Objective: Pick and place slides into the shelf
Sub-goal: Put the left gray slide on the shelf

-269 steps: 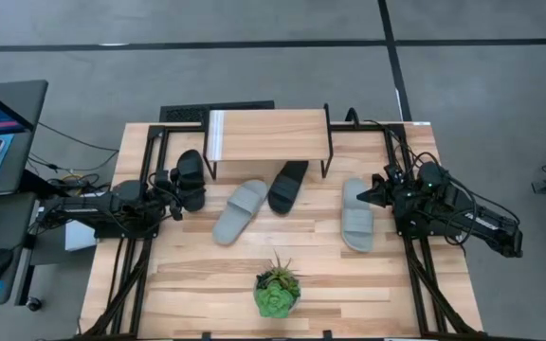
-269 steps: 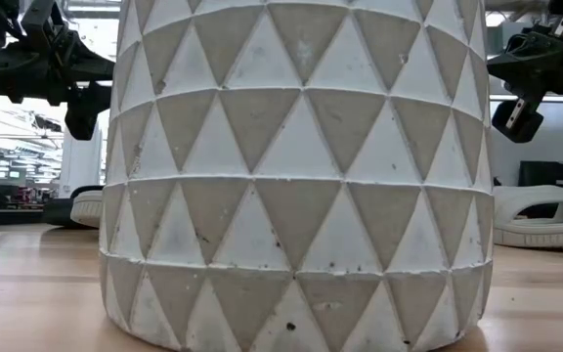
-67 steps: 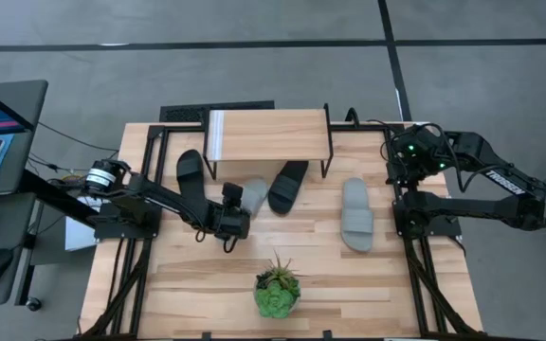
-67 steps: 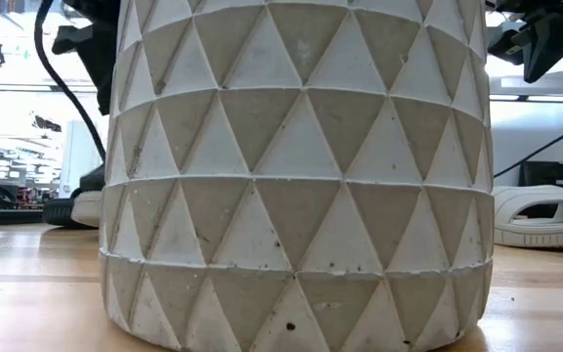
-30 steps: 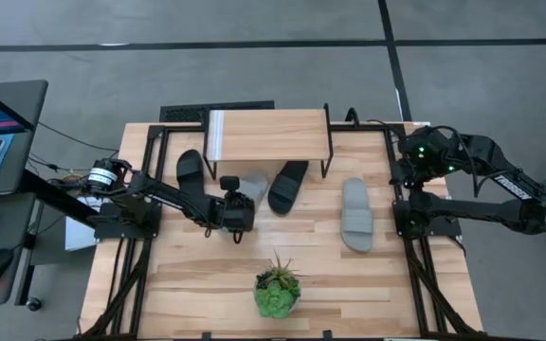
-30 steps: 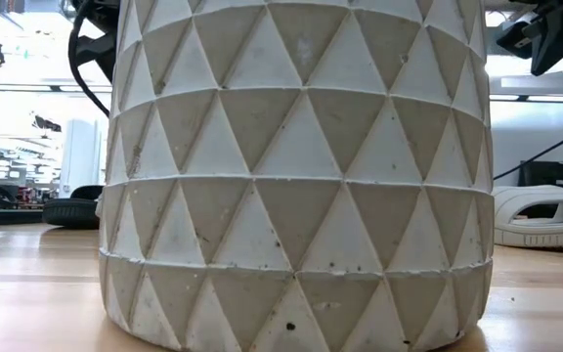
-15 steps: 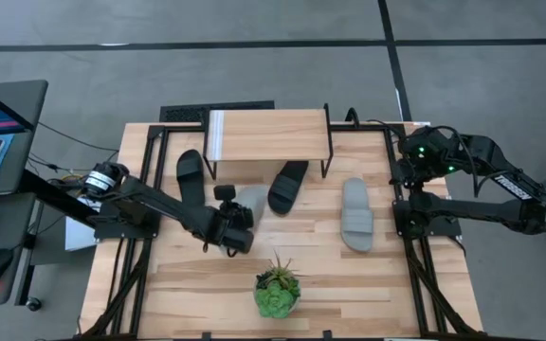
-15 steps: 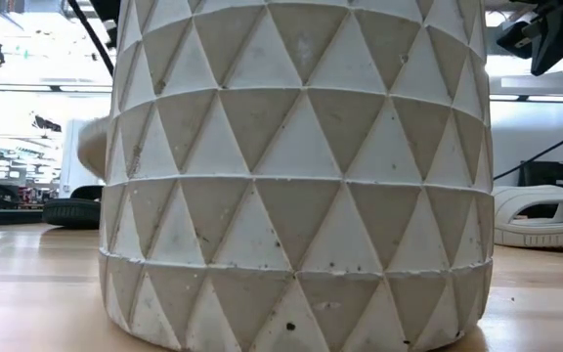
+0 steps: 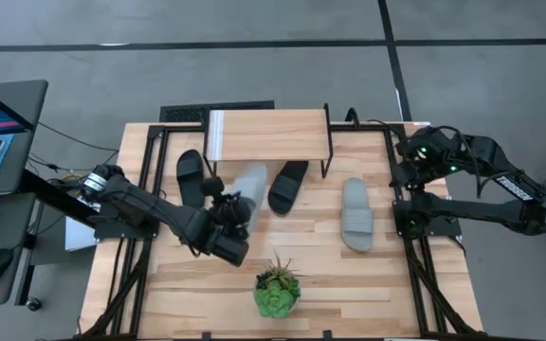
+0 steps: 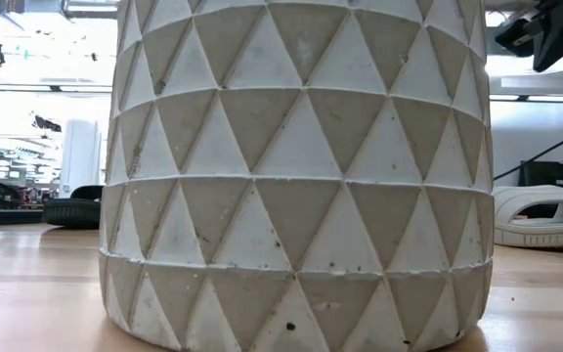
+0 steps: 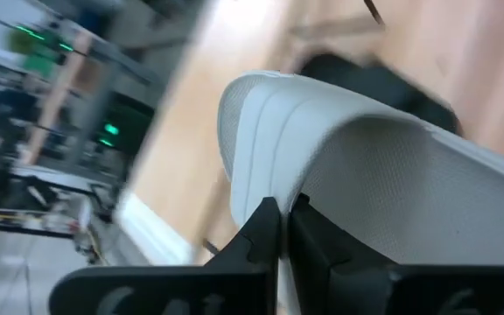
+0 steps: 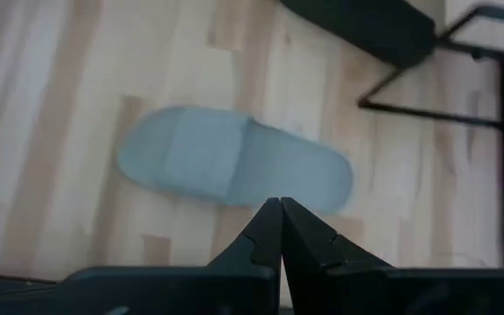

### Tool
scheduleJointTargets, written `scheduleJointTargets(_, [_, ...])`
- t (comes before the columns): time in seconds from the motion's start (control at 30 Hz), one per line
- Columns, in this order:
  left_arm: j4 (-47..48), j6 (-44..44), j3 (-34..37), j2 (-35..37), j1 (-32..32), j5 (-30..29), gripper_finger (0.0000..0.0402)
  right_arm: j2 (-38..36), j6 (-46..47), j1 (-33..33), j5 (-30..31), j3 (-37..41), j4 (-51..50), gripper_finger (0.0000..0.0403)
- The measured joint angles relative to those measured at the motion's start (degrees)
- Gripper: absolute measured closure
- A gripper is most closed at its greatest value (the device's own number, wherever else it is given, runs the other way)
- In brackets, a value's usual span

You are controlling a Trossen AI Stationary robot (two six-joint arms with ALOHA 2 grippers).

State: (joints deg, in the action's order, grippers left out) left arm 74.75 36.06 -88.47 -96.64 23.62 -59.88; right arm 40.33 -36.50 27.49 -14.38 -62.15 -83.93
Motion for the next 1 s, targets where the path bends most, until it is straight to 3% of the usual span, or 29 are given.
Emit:
scheduleJointTargets(0.23, [6.84, -2.99, -11.43, 0.02, -5.45, -9.37, 0.0401, -3.09, -0.10, 0.00, -1.98, 0.00, 0.23, 0.0402])
scheduleJointTargets(0.4, [7.13, -16.93, -18.61, 0.03, -11.74, -9.75, 0.0401, -4.86, -0.09, 0.00, -1.83, 0.00, 0.26, 0.0402])
scheduleJointTargets(0.7, [5.82, -42.74, -26.94, 0.15, -24.73, -3.14, 0.0401, -5.58, 0.43, 0.00, 1.63, 0.87, 0.40, 0.0402])
scheduleJointTargets(1.0, [-5.10, -54.76, -26.70, 0.07, -36.52, 9.85, 0.0401, -5.58, 0.45, 0.02, 1.80, 4.54, 0.49, 0.0402])
